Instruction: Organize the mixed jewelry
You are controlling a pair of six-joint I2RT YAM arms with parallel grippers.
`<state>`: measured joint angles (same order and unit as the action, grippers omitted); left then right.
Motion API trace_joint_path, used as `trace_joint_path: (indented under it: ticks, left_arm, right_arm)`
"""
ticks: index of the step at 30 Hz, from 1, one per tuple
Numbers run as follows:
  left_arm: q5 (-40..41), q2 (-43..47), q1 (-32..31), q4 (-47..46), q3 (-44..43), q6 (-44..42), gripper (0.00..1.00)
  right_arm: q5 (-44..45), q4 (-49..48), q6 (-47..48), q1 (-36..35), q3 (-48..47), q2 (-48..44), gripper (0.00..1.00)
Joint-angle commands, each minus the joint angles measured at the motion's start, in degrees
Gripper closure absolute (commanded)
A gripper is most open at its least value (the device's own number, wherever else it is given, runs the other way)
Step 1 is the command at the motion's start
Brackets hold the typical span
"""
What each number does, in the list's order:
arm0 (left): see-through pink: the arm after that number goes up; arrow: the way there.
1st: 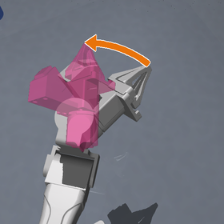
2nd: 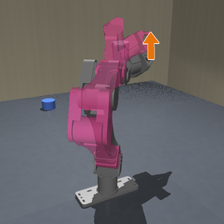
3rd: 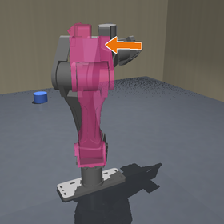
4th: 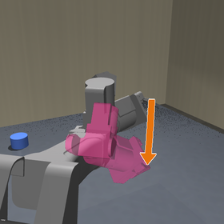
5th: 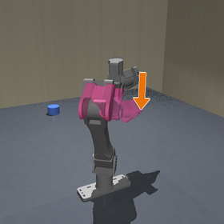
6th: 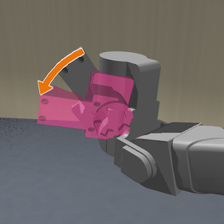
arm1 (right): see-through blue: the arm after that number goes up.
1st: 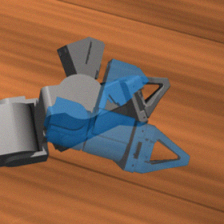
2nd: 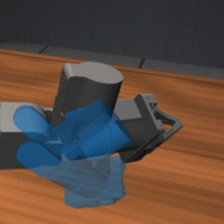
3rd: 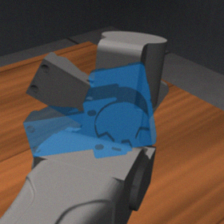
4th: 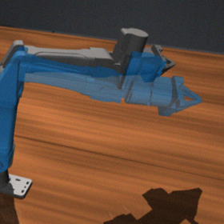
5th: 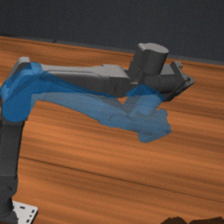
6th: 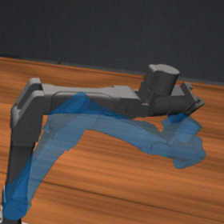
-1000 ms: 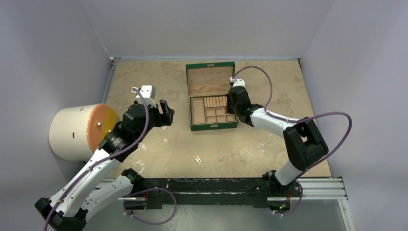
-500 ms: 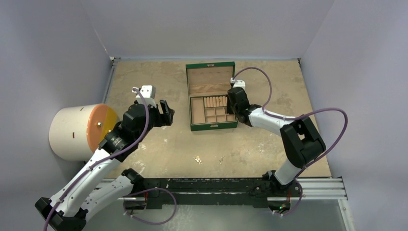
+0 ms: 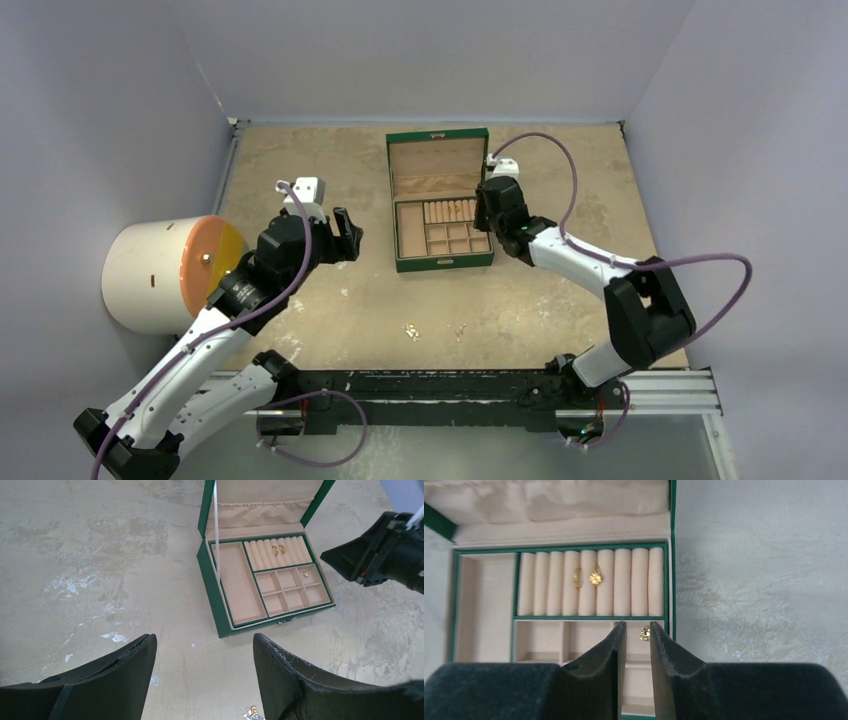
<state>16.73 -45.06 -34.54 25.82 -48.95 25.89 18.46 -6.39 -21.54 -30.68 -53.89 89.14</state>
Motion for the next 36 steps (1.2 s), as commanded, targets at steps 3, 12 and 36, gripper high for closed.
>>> trace_joint_path:
  ticks: [3,12,36]
  left_arm:
    - [0.7,0.4,0.3,-1.3,-0.2,-0.8,0.30]
    - [0.7,0.2,0.4,-1.5,-0.2,-0.8,0.30]
    - [0.8,-0.8,1.1,-1.6,-0.2,-0.9,0.30]
  right_arm:
    - [-6.4,-0.1,4.3,0.1,-0.3,-8.5,0.73]
    - [-11.1,2.9,5.6,-7.9,1.2,-14.2,0.72]
    - [-12.2,3.5,-1.9,-35.4,9.3,-6.2,0.69]
